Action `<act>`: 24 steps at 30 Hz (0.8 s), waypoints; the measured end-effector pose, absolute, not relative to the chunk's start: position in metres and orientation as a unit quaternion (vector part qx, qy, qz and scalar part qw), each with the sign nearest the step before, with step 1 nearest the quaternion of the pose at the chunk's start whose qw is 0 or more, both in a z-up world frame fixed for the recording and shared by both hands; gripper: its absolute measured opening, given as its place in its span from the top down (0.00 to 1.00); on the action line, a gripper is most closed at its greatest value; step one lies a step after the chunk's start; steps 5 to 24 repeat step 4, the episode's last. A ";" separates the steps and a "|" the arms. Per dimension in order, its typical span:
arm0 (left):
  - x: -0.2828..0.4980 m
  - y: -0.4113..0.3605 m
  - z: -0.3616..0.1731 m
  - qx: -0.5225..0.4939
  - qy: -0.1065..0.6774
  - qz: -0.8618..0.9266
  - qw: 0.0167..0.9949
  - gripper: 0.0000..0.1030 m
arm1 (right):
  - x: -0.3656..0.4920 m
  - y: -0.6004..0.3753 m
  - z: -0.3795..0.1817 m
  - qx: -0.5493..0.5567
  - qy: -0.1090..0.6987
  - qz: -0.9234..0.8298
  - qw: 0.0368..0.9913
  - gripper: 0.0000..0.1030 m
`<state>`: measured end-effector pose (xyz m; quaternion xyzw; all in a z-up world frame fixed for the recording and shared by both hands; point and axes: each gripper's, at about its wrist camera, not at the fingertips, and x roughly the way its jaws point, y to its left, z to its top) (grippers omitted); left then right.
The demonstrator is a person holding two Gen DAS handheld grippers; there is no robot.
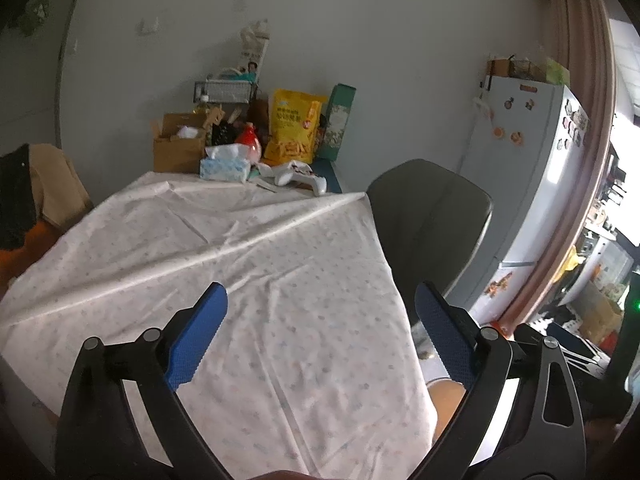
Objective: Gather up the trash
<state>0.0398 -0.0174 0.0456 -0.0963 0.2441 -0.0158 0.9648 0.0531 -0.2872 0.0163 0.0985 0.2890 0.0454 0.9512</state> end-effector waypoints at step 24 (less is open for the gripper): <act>0.040 -0.019 0.043 -0.090 0.244 -0.012 0.965 0.09 | 0.054 -0.288 0.015 0.098 0.290 0.045 0.951 0.07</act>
